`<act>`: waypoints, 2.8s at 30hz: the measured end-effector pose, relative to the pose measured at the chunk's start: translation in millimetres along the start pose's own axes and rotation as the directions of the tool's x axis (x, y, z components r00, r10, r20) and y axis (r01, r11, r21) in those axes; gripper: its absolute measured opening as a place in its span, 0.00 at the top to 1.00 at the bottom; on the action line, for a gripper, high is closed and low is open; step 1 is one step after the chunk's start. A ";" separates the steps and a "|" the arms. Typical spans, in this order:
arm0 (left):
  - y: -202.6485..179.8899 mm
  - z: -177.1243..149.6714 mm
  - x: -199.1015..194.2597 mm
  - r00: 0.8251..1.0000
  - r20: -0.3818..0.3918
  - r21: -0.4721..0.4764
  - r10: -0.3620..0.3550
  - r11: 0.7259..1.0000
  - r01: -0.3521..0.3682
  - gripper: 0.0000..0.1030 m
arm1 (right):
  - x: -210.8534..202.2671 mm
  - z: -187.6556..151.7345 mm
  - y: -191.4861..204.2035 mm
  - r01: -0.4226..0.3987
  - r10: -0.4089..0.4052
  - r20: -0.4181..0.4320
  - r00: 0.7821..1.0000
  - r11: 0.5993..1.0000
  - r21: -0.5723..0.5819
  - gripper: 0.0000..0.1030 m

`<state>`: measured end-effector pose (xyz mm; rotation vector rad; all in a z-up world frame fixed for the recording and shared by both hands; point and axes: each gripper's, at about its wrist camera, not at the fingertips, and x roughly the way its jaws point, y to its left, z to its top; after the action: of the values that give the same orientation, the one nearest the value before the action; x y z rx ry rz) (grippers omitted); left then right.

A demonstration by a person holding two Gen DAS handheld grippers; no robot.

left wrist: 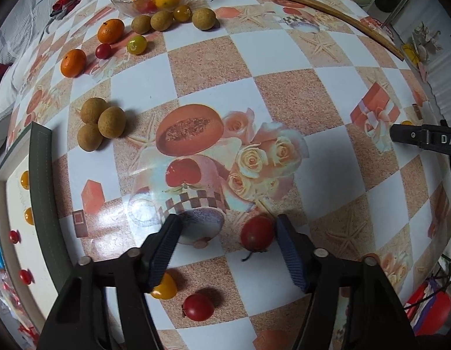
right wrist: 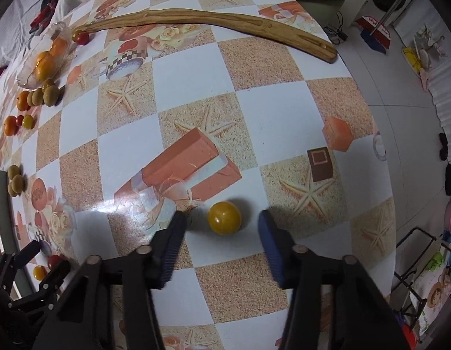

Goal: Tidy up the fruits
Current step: 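Grasp a red cherry tomato with the left tool while the right tool grasps a yellow one, then carry both tomatoes into the white tray and open both tools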

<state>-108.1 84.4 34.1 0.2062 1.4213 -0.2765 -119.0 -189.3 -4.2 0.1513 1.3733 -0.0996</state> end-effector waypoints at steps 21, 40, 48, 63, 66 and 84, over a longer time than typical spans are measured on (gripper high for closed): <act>37.5 -5.5 -27.8 0.992 0.041 -0.107 -0.123 0.986 0.126 0.78 | -35.1 -31.6 57.1 -0.138 0.137 -0.018 0.990 0.988 -0.063 0.76; 129.5 -48.8 -59.3 0.990 0.119 -0.282 -0.079 0.953 0.110 0.78 | -57.2 -37.6 177.0 -0.184 0.184 -0.030 0.983 0.938 -0.292 0.76; 177.8 -76.5 -64.8 0.990 0.134 -0.382 -0.039 0.920 0.087 0.78 | -61.8 -47.8 247.1 -0.205 0.203 -0.049 0.978 0.888 -0.412 0.76; 263.8 -144.2 -52.1 0.995 0.076 -0.560 0.058 0.828 -0.006 0.78 | -55.2 -85.5 390.0 -0.283 0.247 -0.145 0.958 0.742 -0.608 0.76; 273.4 -154.6 -46.5 0.996 0.056 -0.579 0.072 0.815 -0.027 0.78 | -46.0 -94.0 410.7 -0.286 0.232 -0.169 0.958 0.710 -0.643 0.76; 279.6 -164.3 -28.4 0.987 -0.024 -0.551 0.158 0.822 -0.144 0.49 | -9.8 -107.6 442.1 -0.240 0.142 -0.196 0.970 0.678 -0.695 0.53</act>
<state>-179.8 402.0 32.7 -0.1625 1.3955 0.2708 -154.8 264.3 6.9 -0.3697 1.4231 0.6431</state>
